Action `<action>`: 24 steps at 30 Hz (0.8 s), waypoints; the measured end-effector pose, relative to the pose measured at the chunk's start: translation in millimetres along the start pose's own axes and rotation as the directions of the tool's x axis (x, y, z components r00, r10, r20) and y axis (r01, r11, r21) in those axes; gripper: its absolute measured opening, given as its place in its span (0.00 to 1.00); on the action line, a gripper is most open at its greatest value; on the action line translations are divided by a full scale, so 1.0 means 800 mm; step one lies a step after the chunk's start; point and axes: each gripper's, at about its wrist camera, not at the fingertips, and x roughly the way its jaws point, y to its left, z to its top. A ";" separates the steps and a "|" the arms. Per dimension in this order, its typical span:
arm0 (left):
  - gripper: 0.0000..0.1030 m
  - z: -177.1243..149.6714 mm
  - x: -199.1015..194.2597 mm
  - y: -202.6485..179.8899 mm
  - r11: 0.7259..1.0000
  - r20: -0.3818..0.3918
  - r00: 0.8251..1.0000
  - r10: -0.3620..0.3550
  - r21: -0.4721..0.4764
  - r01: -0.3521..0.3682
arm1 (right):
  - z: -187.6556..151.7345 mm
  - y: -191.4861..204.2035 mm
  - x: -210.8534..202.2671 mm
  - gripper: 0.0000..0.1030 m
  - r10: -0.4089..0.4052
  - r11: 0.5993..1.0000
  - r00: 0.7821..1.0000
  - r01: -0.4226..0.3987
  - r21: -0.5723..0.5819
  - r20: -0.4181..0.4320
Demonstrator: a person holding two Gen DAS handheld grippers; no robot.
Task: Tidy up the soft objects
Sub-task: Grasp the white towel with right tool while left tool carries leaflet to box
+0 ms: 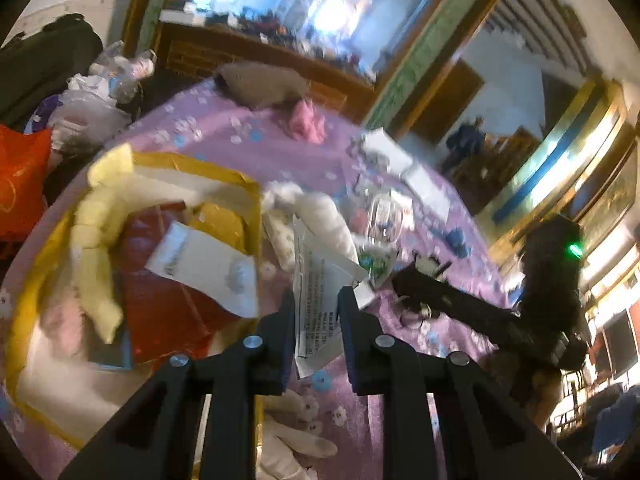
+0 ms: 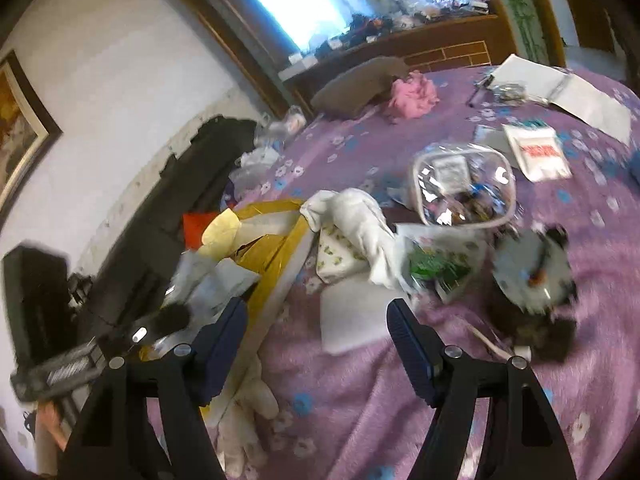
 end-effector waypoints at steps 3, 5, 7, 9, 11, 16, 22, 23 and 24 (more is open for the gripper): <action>0.19 0.003 -0.015 0.015 0.999 0.056 0.998 0.037 -0.008 -0.036 | 0.029 0.002 0.027 0.75 -0.064 0.998 0.998 0.063 -0.021 -0.017; 0.19 0.006 -0.018 0.030 1.000 0.049 0.999 0.010 -0.030 -0.009 | 0.045 -0.003 0.051 0.75 -0.088 0.996 0.995 0.088 -0.005 -0.052; 0.19 0.007 -0.022 0.044 0.999 0.052 0.999 0.005 -0.050 -0.003 | 0.058 -0.008 0.074 0.74 -0.101 0.994 0.991 0.104 0.026 -0.085; 0.19 0.009 -0.027 0.057 0.998 0.060 0.998 0.003 -0.067 0.001 | 0.067 -0.008 0.091 0.74 -0.113 0.993 0.990 0.114 0.016 -0.082; 0.19 0.008 -0.031 0.067 0.997 0.062 0.998 0.007 -0.079 -0.002 | 0.077 -0.008 0.104 0.72 -0.165 0.986 0.985 0.165 -0.007 -0.054; 0.20 0.009 -0.036 0.094 0.993 0.061 0.998 0.018 -0.121 -0.010 | 0.081 -0.015 0.147 0.45 -0.236 0.971 0.969 0.231 -0.067 -0.077; 0.20 0.009 -0.037 0.112 0.987 0.040 0.999 0.015 -0.162 -0.008 | 0.071 -0.012 0.123 0.39 -0.232 0.972 0.973 0.231 -0.034 -0.022; 0.20 0.009 -0.038 0.113 0.986 0.038 0.999 0.016 -0.169 -0.010 | 0.070 -0.008 0.114 0.39 -0.215 0.976 0.977 0.215 -0.027 -0.009; 0.20 0.009 -0.040 0.112 0.985 0.038 0.999 0.017 -0.173 -0.010 | 0.069 -0.004 0.100 0.39 -0.198 0.980 0.980 0.198 -0.015 0.008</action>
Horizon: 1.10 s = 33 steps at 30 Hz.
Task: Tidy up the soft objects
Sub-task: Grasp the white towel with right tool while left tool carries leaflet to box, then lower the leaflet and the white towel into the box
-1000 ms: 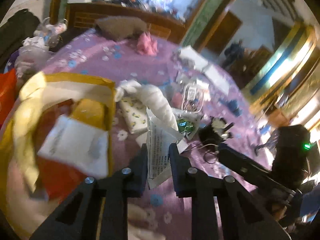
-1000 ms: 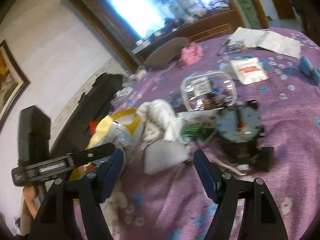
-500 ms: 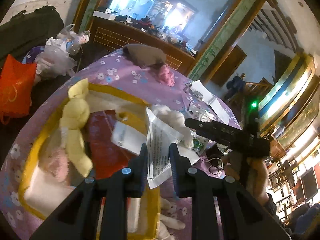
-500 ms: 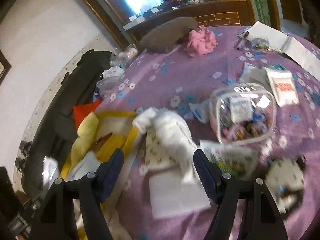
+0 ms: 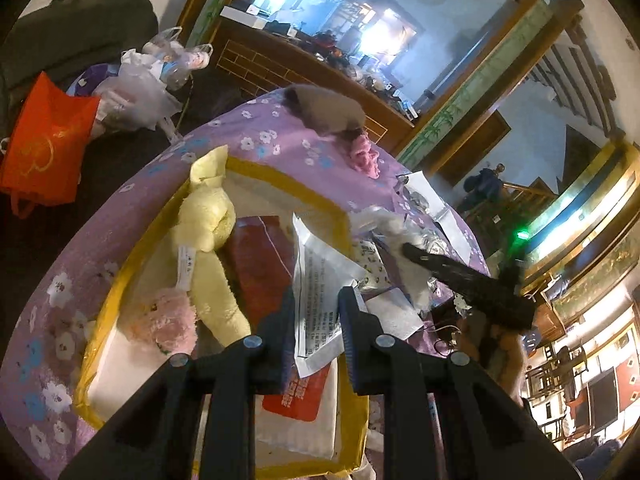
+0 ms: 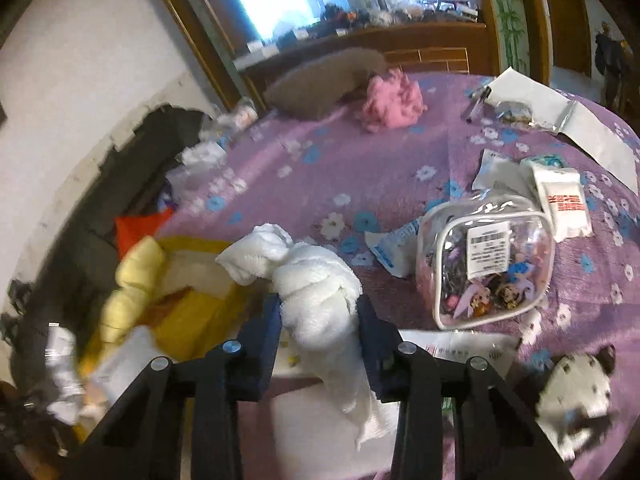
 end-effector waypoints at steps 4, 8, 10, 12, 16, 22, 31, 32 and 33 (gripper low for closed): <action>0.20 0.009 -0.006 -0.001 1.000 0.015 1.000 -0.003 0.000 0.003 | -0.001 0.026 -0.048 0.39 0.089 0.996 0.995 -0.089 -0.001 0.049; 0.20 0.029 -0.002 0.003 1.000 0.011 1.000 0.002 0.008 -0.002 | -0.002 0.060 -0.067 0.39 0.151 0.988 0.987 -0.149 -0.033 0.058; 0.20 0.039 0.004 0.006 1.000 0.007 1.000 0.011 0.014 -0.011 | -0.003 0.076 -0.065 0.39 0.167 0.985 0.985 -0.166 -0.042 0.047; 0.20 0.051 0.014 0.012 1.000 -0.009 1.000 0.009 0.016 -0.009 | -0.004 0.088 -0.056 0.39 0.170 0.984 0.985 -0.168 -0.053 0.033; 0.20 0.070 0.036 0.027 1.000 -0.030 1.000 0.005 -0.002 -0.005 | 0.003 0.104 -0.023 0.39 0.170 0.984 0.985 -0.170 -0.059 -0.007; 0.20 0.090 0.069 0.043 1.000 -0.054 0.998 0.011 -0.021 -0.012 | 0.017 0.130 0.024 0.39 0.168 0.982 0.984 -0.172 -0.074 -0.058; 0.20 0.084 0.102 0.062 0.998 -0.113 0.992 0.050 -0.026 -0.053 | 0.012 0.132 0.077 0.41 0.165 0.985 0.980 -0.170 -0.038 -0.116; 0.20 0.084 0.103 0.061 0.998 -0.115 0.992 0.057 -0.017 -0.060 | 0.011 0.132 0.079 0.41 0.164 0.985 0.980 -0.169 -0.034 -0.116; 0.20 0.082 0.103 0.059 0.997 -0.113 0.991 0.071 -0.002 -0.072 | 0.011 0.133 0.082 0.42 0.158 0.986 0.980 -0.163 -0.035 -0.117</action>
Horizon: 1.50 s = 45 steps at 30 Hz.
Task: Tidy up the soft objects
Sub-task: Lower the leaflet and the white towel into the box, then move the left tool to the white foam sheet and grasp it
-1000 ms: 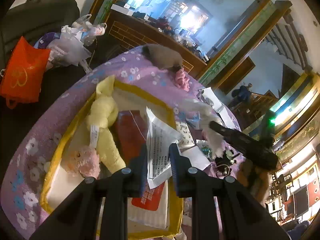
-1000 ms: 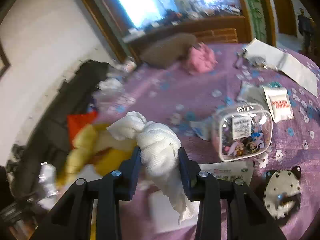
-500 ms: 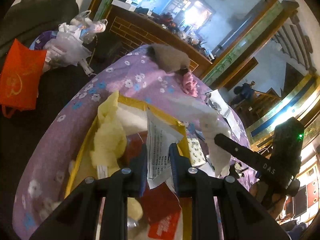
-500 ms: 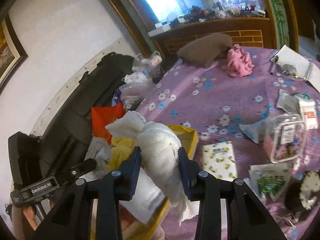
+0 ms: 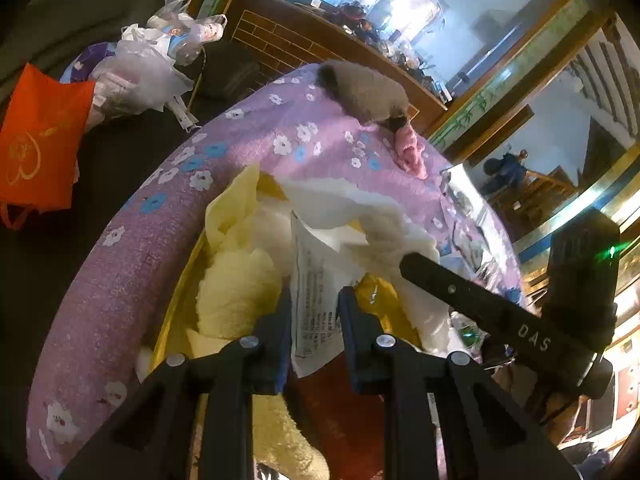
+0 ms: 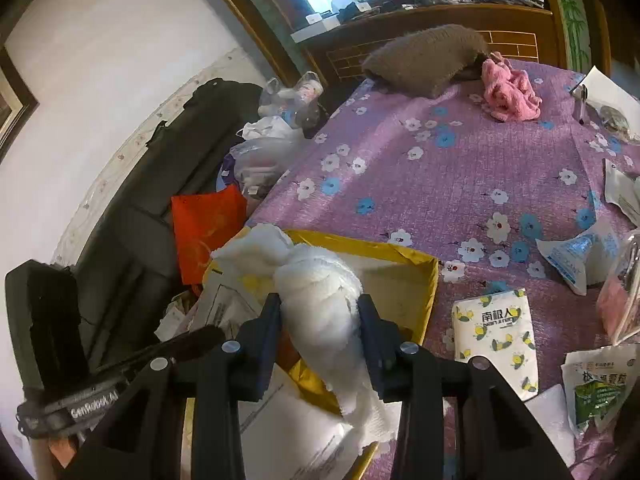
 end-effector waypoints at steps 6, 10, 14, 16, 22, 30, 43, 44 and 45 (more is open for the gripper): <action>0.55 -0.008 -0.015 -0.002 1.000 0.030 0.999 0.016 0.008 -0.017 | -0.002 -0.008 -0.009 0.49 0.041 0.998 0.999 -0.041 0.040 -0.001; 0.60 -0.019 -0.046 -0.024 0.999 0.053 0.999 0.001 0.035 -0.002 | -0.009 -0.010 -0.057 0.65 0.080 0.996 0.995 -0.082 0.040 0.060; 0.67 -0.044 -0.074 -0.064 0.995 0.081 0.997 -0.015 0.095 0.008 | -0.034 -0.019 -0.122 0.71 0.109 0.993 0.985 -0.114 0.028 0.136; 0.68 -0.060 -0.079 -0.088 0.993 0.072 0.997 -0.031 0.115 0.022 | -0.054 -0.028 -0.150 0.73 0.109 0.993 0.981 -0.113 0.016 0.158; 0.68 -0.102 -0.071 -0.144 0.986 0.030 0.998 -0.058 0.159 0.053 | -0.102 -0.073 -0.206 0.75 0.091 0.995 0.979 -0.094 0.009 0.181; 0.69 -0.124 -0.032 -0.182 0.988 -0.033 0.999 -0.022 0.155 0.027 | -0.126 -0.155 -0.244 0.76 0.025 0.995 0.963 -0.049 0.082 0.268; 0.70 -0.124 0.071 -0.254 0.931 -0.173 0.977 0.121 0.362 -0.051 | -0.136 -0.217 -0.249 0.76 0.080 0.946 0.953 -0.165 0.279 0.291; 0.70 -0.123 0.088 -0.257 0.926 -0.199 0.971 0.132 0.374 -0.050 | -0.136 -0.216 -0.247 0.76 0.086 0.945 0.956 -0.168 0.280 0.282; 0.70 -0.122 0.098 -0.257 0.924 -0.218 0.966 0.141 0.378 -0.050 | -0.136 -0.216 -0.246 0.76 0.089 0.945 0.956 -0.170 0.281 0.279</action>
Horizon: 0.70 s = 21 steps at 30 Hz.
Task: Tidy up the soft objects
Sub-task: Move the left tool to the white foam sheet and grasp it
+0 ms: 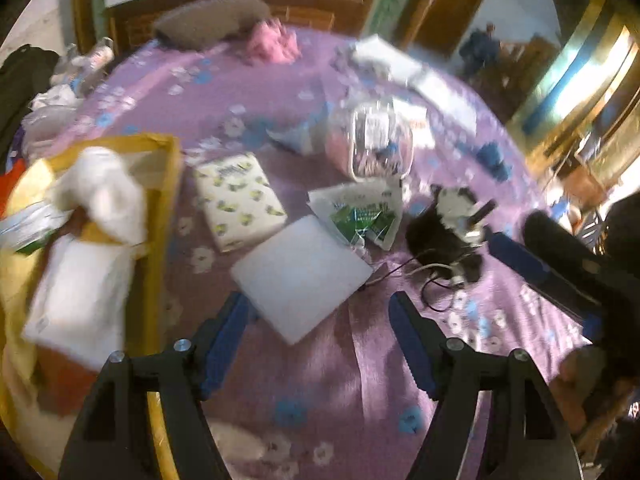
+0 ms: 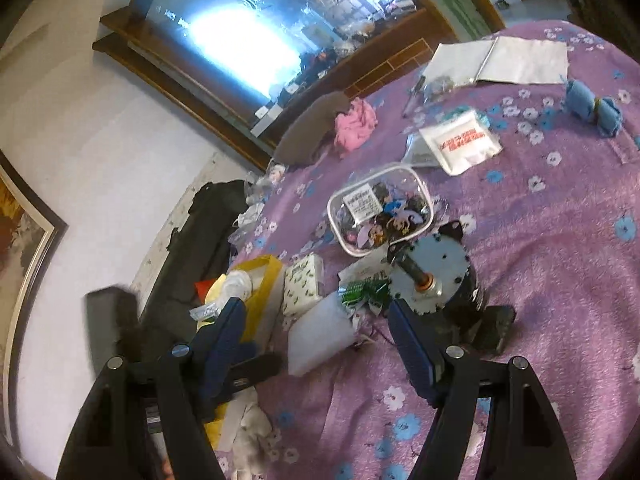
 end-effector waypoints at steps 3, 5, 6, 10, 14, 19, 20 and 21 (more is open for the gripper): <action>0.70 0.012 0.033 0.006 0.999 -0.058 0.998 -0.012 -0.040 0.010 | 0.000 -0.002 0.001 0.76 0.005 1.000 1.000 -0.005 0.006 -0.006; 0.78 0.020 0.043 0.007 0.999 -0.067 0.997 -0.026 -0.049 0.023 | 0.000 -0.005 0.000 0.76 0.006 1.000 1.000 -0.006 0.016 -0.006; 0.82 0.023 0.042 0.005 0.998 -0.054 0.998 -0.026 -0.050 0.023 | 0.000 -0.006 0.001 0.76 0.007 1.000 1.000 -0.007 0.020 -0.008; 0.83 0.028 0.051 -0.007 0.999 -0.079 0.996 0.028 -0.029 -0.031 | -0.001 -0.007 0.002 0.76 0.008 1.000 1.000 -0.008 0.020 -0.011; 0.83 0.040 0.052 -0.013 0.994 -0.064 0.993 0.102 0.036 -0.100 | 0.000 -0.008 0.000 0.76 0.013 1.000 1.000 -0.013 0.026 -0.004; 0.83 0.051 0.072 0.001 0.991 -0.101 0.986 0.136 0.000 -0.137 | -0.001 -0.010 0.001 0.76 0.017 0.999 1.000 -0.017 0.035 -0.010; 0.83 0.049 0.074 -0.003 0.991 -0.104 0.986 0.133 0.008 -0.133 | -0.001 -0.009 0.001 0.76 0.017 0.999 1.000 -0.017 0.032 -0.009; 0.83 0.044 0.076 -0.005 0.993 -0.115 0.986 0.118 -0.002 -0.119 | -0.001 -0.009 0.000 0.76 0.012 1.000 1.000 -0.012 0.029 -0.007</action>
